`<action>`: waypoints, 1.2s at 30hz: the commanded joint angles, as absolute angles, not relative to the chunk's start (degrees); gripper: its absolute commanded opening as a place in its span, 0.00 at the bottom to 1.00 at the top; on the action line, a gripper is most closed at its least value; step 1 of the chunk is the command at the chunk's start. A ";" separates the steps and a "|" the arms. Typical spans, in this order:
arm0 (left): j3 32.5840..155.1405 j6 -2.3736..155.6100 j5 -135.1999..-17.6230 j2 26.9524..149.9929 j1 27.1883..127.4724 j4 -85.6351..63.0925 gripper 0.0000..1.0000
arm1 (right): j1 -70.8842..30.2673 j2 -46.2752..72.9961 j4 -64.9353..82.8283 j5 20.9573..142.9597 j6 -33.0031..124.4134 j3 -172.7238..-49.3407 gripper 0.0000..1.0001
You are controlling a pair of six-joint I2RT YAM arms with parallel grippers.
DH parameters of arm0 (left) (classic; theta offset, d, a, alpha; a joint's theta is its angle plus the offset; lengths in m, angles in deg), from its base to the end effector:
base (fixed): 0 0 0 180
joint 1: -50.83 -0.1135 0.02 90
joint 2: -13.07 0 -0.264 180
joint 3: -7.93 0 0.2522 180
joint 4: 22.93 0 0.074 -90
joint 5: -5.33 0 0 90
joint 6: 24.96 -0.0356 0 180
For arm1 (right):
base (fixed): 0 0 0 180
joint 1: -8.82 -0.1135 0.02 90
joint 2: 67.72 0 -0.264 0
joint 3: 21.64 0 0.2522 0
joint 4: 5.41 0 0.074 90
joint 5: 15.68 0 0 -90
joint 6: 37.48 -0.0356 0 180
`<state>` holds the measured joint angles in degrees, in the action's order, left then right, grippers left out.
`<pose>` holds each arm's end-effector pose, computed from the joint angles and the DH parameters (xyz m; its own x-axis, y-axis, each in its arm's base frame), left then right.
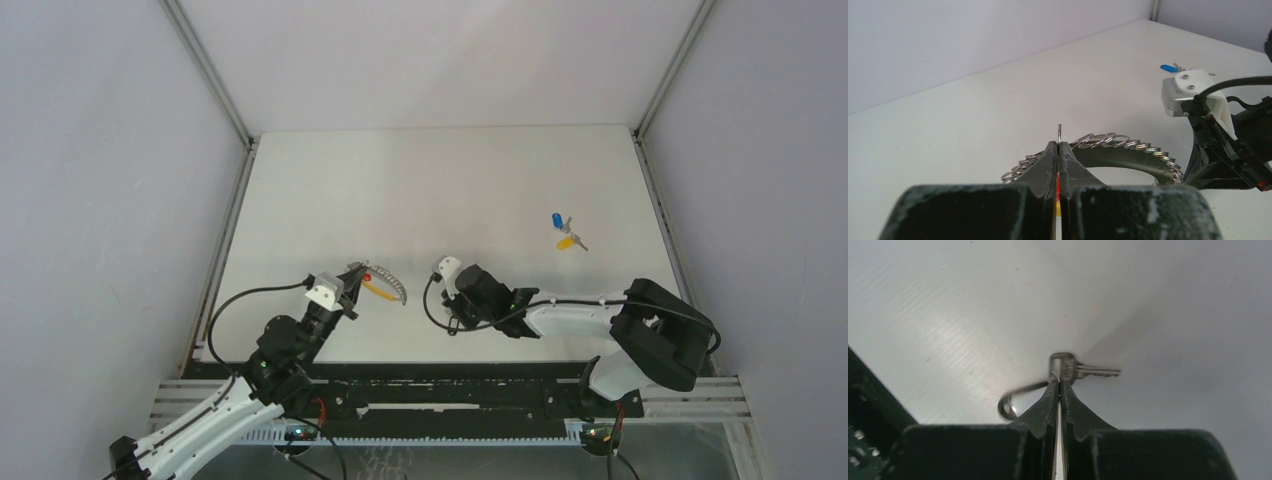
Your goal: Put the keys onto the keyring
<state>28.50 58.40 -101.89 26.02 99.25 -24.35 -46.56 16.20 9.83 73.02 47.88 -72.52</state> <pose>0.0871 -0.0823 0.2231 0.1638 -0.0182 -0.9863 0.5049 0.8605 0.0680 0.1577 0.2270 0.1567 -0.4885 -0.5653 -0.6647 -0.7772 0.6282 0.0370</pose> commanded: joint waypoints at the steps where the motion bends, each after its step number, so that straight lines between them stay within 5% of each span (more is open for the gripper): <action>1: 28.11 58.29 -101.62 25.37 99.52 -27.65 0.00 | -49.00 11.42 -12.04 66.26 49.75 -67.19 0.00; 12: 27.96 58.34 -101.46 25.80 99.52 -28.24 0.00 | -51.57 -8.33 -33.00 64.17 53.20 -45.95 0.00; 24: 27.76 58.19 -101.06 26.49 99.52 -29.20 0.00 | -52.18 -32.02 -12.59 60.47 49.12 -40.05 0.00; 36: 27.57 58.17 -101.37 26.69 99.52 -29.55 0.00 | -52.00 -16.16 -17.51 61.39 48.80 -42.31 0.00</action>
<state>28.48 58.40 -101.97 26.56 99.25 -24.81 -51.69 -21.11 -14.17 61.28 49.71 -39.37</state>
